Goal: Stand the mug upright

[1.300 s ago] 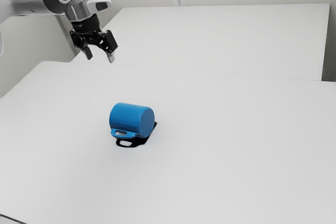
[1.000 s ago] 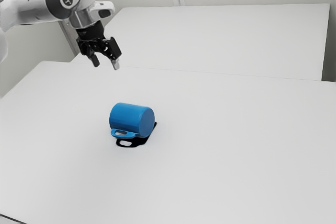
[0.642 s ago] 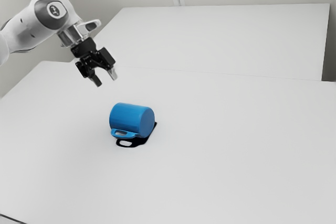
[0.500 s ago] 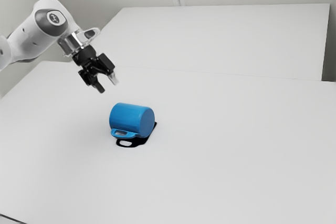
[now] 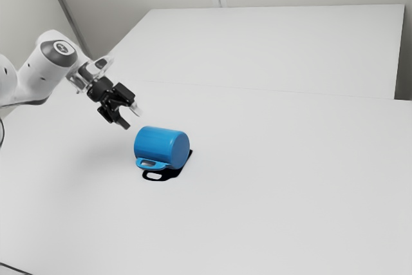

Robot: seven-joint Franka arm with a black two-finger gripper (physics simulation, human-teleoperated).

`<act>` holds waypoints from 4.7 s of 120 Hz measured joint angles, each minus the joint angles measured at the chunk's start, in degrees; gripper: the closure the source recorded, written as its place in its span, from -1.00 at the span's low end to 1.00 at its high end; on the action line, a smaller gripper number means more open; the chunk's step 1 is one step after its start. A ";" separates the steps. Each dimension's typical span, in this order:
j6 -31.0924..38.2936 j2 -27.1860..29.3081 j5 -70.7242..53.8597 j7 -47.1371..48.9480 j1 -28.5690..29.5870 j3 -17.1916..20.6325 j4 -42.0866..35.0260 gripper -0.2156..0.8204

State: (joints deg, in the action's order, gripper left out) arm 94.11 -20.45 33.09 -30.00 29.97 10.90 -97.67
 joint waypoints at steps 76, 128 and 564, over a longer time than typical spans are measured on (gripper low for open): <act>7.62 -1.01 11.54 -9.18 1.05 -0.53 -9.61 -0.58; 8.16 2.53 16.87 -12.63 0.81 1.18 -14.44 -0.43; 16.86 16.56 -35.58 30.80 -40.48 -11.34 -3.74 -0.55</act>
State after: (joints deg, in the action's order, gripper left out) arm 110.97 -3.89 -2.48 0.79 -10.51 -0.44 -101.41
